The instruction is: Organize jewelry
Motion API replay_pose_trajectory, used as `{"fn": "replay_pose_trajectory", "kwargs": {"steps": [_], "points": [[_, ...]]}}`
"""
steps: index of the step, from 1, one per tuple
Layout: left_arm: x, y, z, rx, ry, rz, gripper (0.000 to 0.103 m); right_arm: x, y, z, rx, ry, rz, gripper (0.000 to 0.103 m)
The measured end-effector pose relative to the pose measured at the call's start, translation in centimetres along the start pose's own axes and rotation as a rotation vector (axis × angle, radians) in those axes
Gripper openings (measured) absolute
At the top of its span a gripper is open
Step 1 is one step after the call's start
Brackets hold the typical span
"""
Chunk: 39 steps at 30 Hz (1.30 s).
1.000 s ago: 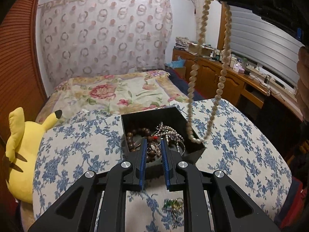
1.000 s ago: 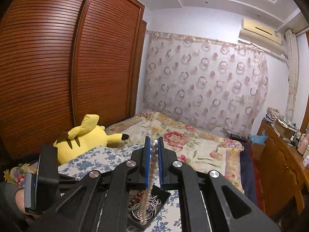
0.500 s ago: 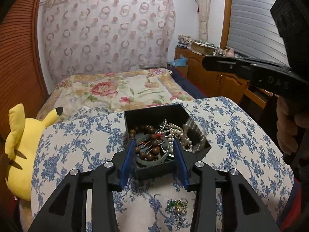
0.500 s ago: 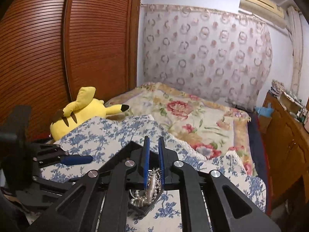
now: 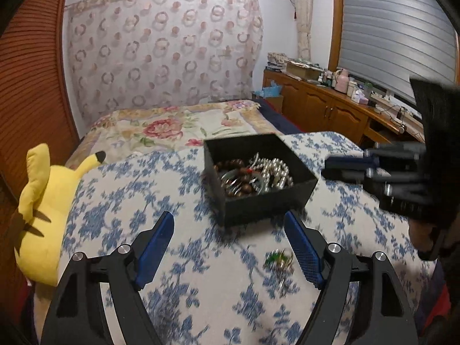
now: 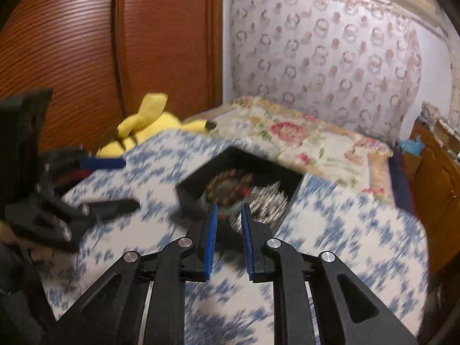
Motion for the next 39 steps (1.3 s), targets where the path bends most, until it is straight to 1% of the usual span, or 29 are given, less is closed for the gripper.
{"fn": "replay_pose_trajectory", "kwargs": {"steps": [4,9,15,20,21,22,23,27,36,39], "points": [[0.4,-1.3,0.9,0.028,0.001,0.013,0.076,-1.8,-2.4,1.5,0.017,0.025,0.062,0.019],[0.5,-2.6,1.9,0.045,0.013,0.032,0.076,-3.7,-3.7,3.0,0.025,0.079,0.130,0.019],[0.3,-3.8,2.5,0.052,0.015,0.056,0.076,-4.6,-4.1,4.1,0.026,0.110,0.157,0.019],[0.4,-4.2,2.4,0.050,0.007,0.058,0.076,-5.3,-4.4,4.2,0.018,0.128,0.183,0.019],[0.5,-4.2,2.3,0.051,0.006,0.056,0.076,-5.3,-4.4,4.2,0.012,0.138,0.187,0.018],[0.4,-4.2,2.4,0.051,0.006,0.055,0.076,-5.3,-4.4,4.3,0.013,0.143,0.190,0.014],[0.5,-4.2,2.3,0.052,0.005,0.054,0.076,-5.4,-4.5,4.4,0.017,0.148,0.193,0.006],[0.3,-4.3,2.1,0.051,0.004,0.060,0.076,-4.9,-4.6,4.4,0.036,0.134,0.171,0.005],[-1.1,-4.5,0.3,0.020,-0.020,0.102,0.076,-1.8,-3.9,2.5,0.005,0.080,0.093,0.005],[-2.0,-4.6,-0.5,0.005,-0.037,0.121,0.076,-1.1,-4.0,1.7,-0.006,0.065,0.084,0.005]]}}
Point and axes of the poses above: each gripper's, at about its wrist camera, not at the fingertips, and x roughly against the way its jaws point, z to its left, y to its top, the point moved 6 cm from there along -x, roughly the way its jaws point, and after that the axes turned 8 degrees about -y, right-handed, at the moved point
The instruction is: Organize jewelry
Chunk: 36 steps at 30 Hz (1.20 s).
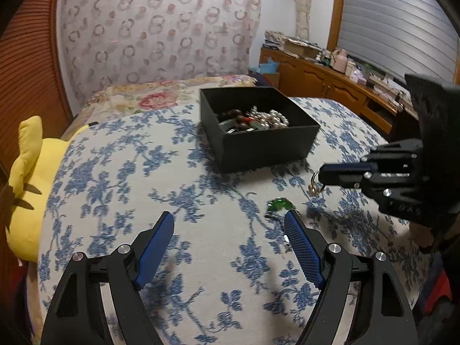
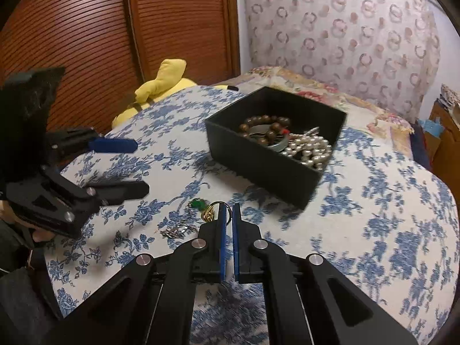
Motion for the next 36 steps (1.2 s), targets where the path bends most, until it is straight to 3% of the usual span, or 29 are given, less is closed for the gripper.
{"fn": "replay_pose_trajectory", "kwargs": {"steps": [5,10,17,20,30,36], "points": [[-1.6,0.3,-1.2,-0.042,-0.018,0.030,0.076,0.4,-0.8,-1.4,-0.021,-0.026,0.001,0.005],[-3.3,0.7,-1.9,-0.083,-0.022,0.079,0.055,0.8,-1.4,-2.5,-0.046,-0.035,-0.001,0.005],[-5.6,0.8,-3.3,-0.190,-0.014,0.156,0.054,1.1,-1.5,-3.1,-0.061,-0.038,-0.012,0.005],[-6.1,1.0,-3.8,-0.213,-0.016,0.161,0.049,1.3,-1.6,-3.2,-0.066,-0.040,-0.015,0.005],[-6.2,1.2,-3.9,-0.179,-0.078,0.156,0.010,1.1,-2.0,-3.3,-0.067,-0.041,-0.005,0.005],[-5.5,1.1,-2.8,-0.113,-0.102,0.144,0.005,1.0,-1.5,-2.9,-0.059,-0.038,-0.012,0.005]]}}
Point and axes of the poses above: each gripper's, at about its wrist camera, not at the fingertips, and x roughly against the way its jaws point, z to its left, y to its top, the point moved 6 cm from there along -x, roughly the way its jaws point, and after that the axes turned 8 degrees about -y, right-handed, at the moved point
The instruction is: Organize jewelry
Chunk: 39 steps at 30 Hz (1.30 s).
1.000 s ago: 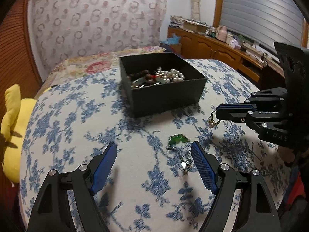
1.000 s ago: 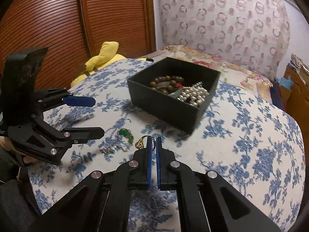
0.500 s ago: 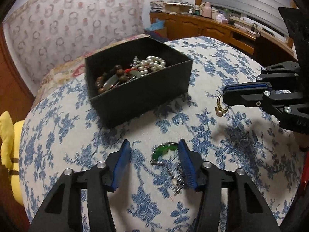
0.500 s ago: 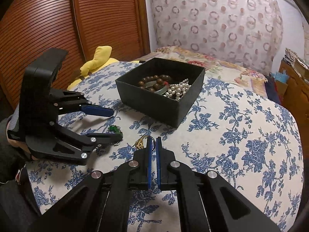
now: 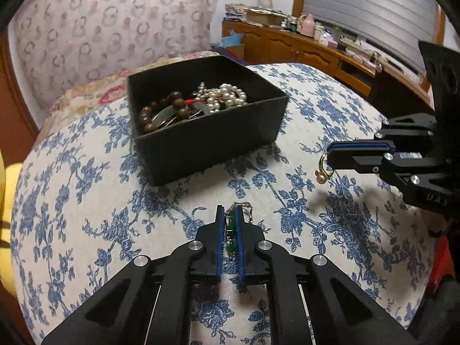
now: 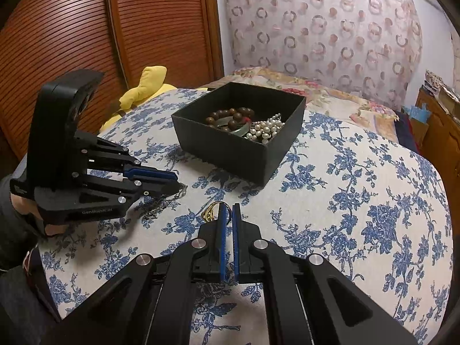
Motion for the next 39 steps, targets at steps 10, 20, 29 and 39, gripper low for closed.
{"fn": "replay_pose_trajectory", "kwargs": {"steps": [10,20,29,39], "points": [[3.9,3.1,0.1,0.025,0.013,-0.123,0.005,1.1,3.4,-0.3,-0.002,-0.020,-0.076,0.005],[6.9,8.0,0.7,0.032,0.042,-0.226,0.005,-0.2,7.4,-2.0,-0.043,-0.064,-0.125,0.005],[6.4,10.9,1.6,0.037,0.068,-0.244,0.005,-3.0,8.1,-3.1,-0.072,-0.069,-0.088,0.006],[5.0,11.0,2.6,0.071,0.109,-0.231,0.008,-2.9,7.8,-3.1,-0.077,-0.070,-0.095,0.006]]}}
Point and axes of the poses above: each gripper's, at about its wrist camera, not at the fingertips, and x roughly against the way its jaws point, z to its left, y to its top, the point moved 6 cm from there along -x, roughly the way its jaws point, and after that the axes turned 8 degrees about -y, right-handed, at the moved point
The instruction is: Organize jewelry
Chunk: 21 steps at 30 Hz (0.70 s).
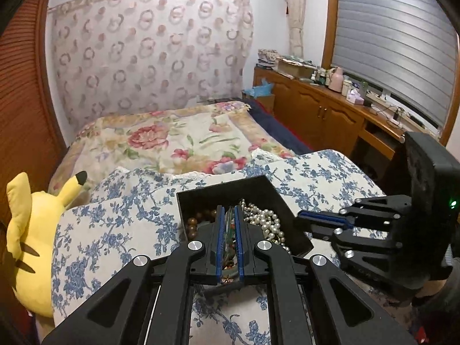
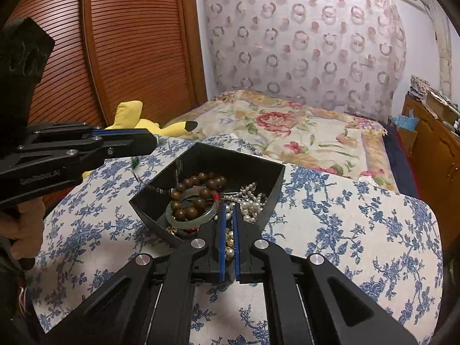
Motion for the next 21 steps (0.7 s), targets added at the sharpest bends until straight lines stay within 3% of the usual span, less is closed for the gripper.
{"fn": "replay_pose_trajectory", "kwargs": {"steps": [2,4,5,6,8,10,14,21], "points": [[0.2,-0.2,0.0,-0.003,0.009,-0.005,0.019,0.4,-0.2,-0.3,-0.009,-0.007,-0.007,0.006],[0.4,-0.4,-0.1,-0.003,0.021,-0.012,0.041,1.0,-0.4,-0.5,-0.016,-0.023,-0.015,0.006],[0.7,-0.6,-0.1,-0.006,0.030,-0.018,0.045,1.5,-0.5,-0.5,-0.020,-0.034,-0.025,0.012],[1.0,-0.8,-0.2,-0.008,0.039,-0.023,0.056,1.9,-0.6,-0.6,-0.027,-0.043,-0.035,0.023],[1.7,-1.1,-0.4,-0.015,0.065,-0.042,0.073,3.0,-0.7,-0.8,-0.049,-0.049,-0.057,0.033],[2.4,-1.5,-0.6,-0.019,0.084,-0.061,0.086,4.1,-0.8,-0.9,-0.063,-0.058,-0.076,0.035],[3.7,-2.0,-0.8,-0.011,0.111,-0.083,0.094,6.5,-0.8,-0.9,-0.076,-0.087,-0.125,0.056],[6.3,-3.2,-1.1,0.019,0.134,-0.124,0.095,10.1,-1.1,-1.0,-0.119,-0.134,-0.187,0.076]]}}
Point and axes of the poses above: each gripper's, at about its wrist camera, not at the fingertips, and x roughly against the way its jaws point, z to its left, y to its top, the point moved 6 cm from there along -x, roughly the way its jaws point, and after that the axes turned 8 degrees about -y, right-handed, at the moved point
